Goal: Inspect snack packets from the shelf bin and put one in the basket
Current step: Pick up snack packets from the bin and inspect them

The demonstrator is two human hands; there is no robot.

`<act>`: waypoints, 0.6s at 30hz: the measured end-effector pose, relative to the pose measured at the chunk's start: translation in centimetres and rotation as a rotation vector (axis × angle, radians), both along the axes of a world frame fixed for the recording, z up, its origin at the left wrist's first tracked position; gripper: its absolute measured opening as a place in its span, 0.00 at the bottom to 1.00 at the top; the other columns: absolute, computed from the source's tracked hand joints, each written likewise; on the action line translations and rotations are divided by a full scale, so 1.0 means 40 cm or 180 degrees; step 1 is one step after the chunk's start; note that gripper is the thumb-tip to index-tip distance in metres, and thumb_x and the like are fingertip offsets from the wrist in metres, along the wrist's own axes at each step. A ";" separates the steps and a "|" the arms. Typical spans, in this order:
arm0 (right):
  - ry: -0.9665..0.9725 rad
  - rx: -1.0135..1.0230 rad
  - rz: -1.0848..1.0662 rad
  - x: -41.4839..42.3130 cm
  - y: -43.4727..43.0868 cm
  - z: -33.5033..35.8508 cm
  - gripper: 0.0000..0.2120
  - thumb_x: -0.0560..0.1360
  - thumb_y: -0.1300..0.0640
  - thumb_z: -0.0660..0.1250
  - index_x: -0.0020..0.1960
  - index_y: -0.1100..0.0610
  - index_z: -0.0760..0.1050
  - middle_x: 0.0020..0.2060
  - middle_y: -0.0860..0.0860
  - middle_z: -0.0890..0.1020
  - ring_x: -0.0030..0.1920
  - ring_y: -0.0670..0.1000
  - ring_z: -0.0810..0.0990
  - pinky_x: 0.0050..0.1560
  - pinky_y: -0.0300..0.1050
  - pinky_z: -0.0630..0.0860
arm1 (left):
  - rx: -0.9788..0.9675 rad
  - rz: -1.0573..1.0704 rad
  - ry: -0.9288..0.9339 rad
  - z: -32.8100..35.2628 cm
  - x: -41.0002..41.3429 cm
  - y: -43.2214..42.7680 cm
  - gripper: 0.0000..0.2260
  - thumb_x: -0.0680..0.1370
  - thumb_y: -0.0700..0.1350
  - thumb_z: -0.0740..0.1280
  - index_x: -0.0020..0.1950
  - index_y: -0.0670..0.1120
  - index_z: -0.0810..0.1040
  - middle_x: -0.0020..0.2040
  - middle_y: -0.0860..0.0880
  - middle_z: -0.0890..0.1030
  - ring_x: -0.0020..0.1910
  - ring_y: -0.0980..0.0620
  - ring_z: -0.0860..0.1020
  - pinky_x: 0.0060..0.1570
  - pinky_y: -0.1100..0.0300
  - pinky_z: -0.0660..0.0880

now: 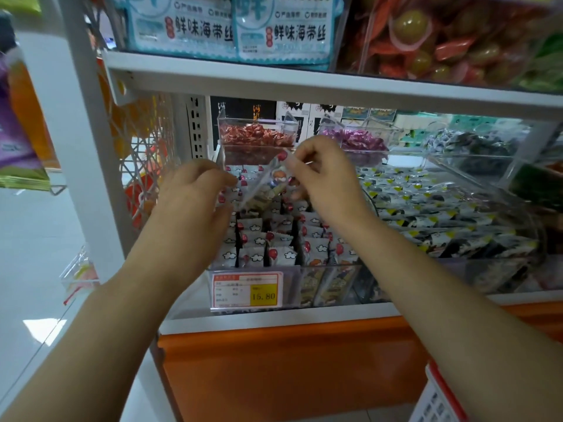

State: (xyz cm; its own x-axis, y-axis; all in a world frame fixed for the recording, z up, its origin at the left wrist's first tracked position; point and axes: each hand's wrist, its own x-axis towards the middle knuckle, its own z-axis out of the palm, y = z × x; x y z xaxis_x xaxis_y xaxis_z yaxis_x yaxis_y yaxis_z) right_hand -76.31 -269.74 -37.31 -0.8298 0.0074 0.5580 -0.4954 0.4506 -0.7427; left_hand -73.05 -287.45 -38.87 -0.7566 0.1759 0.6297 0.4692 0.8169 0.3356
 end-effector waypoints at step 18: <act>-0.1316 -0.2362 0.0479 0.137 0.138 -0.026 0.04 0.74 0.60 0.67 0.41 0.60 0.78 0.33 0.52 0.80 0.28 0.47 0.79 0.27 0.38 0.76 | 0.3034 -0.0863 -0.1986 0.000 0.037 0.089 0.07 0.76 0.45 0.64 0.45 0.42 0.77 0.39 0.47 0.78 0.31 0.58 0.80 0.29 0.67 0.76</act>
State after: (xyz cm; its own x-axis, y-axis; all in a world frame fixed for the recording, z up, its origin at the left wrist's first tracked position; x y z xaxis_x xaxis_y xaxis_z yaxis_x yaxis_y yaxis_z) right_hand -70.84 -264.20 -38.37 -0.9867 0.1241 0.1052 -0.1357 -0.2713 -0.9529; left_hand -71.57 -283.90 -38.86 -0.9913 0.0361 0.1267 0.1271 0.0089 0.9919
